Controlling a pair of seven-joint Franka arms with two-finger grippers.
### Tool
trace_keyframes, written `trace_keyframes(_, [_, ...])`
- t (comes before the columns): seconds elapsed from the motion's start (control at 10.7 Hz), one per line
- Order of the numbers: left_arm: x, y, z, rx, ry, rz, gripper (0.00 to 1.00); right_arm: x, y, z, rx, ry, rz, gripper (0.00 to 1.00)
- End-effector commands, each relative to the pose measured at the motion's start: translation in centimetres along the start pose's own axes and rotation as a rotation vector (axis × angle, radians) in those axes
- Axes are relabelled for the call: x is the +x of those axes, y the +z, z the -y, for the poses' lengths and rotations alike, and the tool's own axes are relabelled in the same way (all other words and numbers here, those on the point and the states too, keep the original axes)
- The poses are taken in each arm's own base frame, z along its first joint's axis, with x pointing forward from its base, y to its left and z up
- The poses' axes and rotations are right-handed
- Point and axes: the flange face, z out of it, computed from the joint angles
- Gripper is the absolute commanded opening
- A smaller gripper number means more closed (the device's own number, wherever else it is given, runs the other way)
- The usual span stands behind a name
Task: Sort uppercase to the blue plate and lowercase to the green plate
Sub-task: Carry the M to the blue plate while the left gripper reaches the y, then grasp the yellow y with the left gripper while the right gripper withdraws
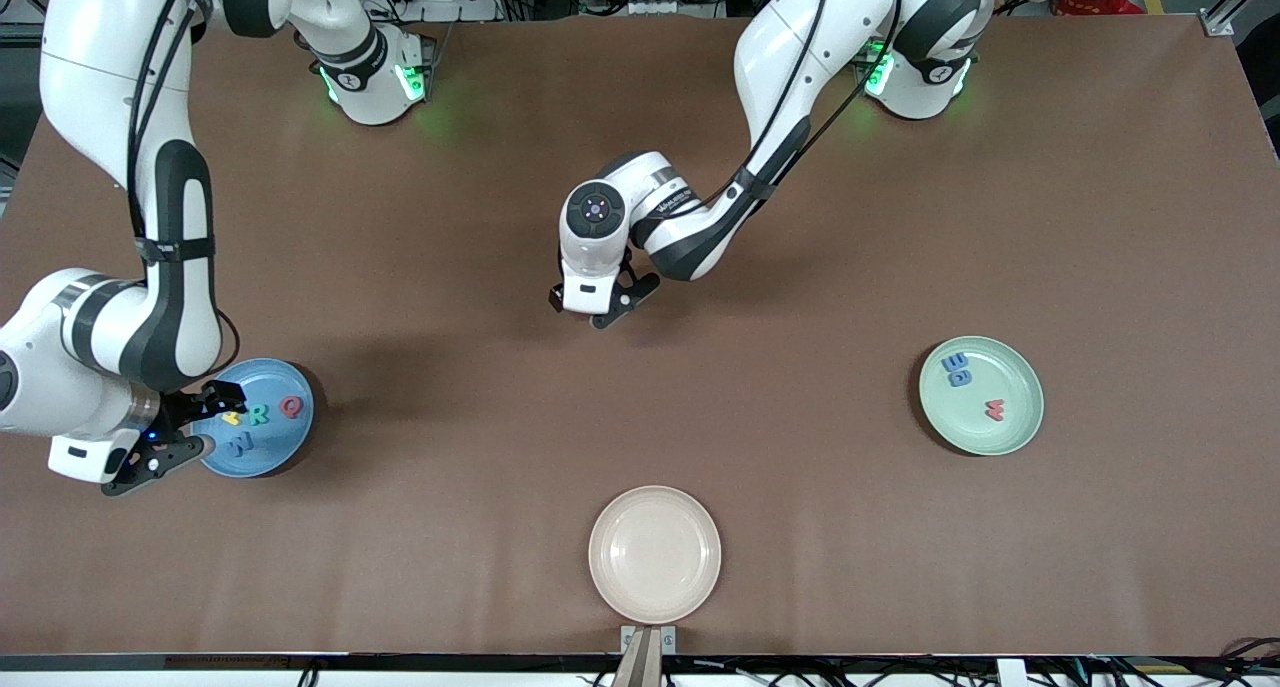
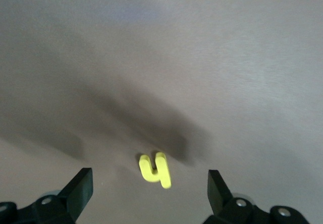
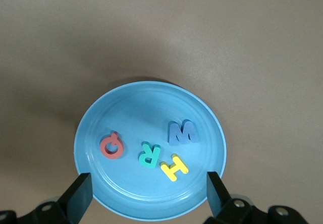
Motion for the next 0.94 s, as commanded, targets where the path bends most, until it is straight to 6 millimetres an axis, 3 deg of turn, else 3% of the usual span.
trace_keyframes(0.0, [-1.1, 0.9, -0.4, 0.007, -0.015, -0.002, 1.00, -0.5, -1.1, 0.6, 0.039, 0.012, 0.010, 1.00])
trace_keyframes(0.28, [-0.9, 1.1, -0.4, 0.009, -0.014, -0.004, 1.00, -1.9, -3.0, 1.2, 0.074, 0.089, -0.006, 1.00])
trace_keyframes(0.38, [-0.8, 0.9, -0.5, 0.004, -0.015, -0.007, 0.94, -2.0, -3.7, 2.0, 0.088, 0.104, -0.019, 1.00])
trace_keyframes(0.56, [-0.8, 1.0, -0.5, 0.006, -0.016, -0.007, 0.77, -2.8, -7.4, 3.0, 0.040, 0.180, -0.021, 1.00])
trace_keyframes(0.84, [-0.7, 1.4, -0.6, 0.007, -0.016, -0.006, 0.75, -5.4, -13.0, 1.7, -0.001, 0.273, -0.059, 1.00])
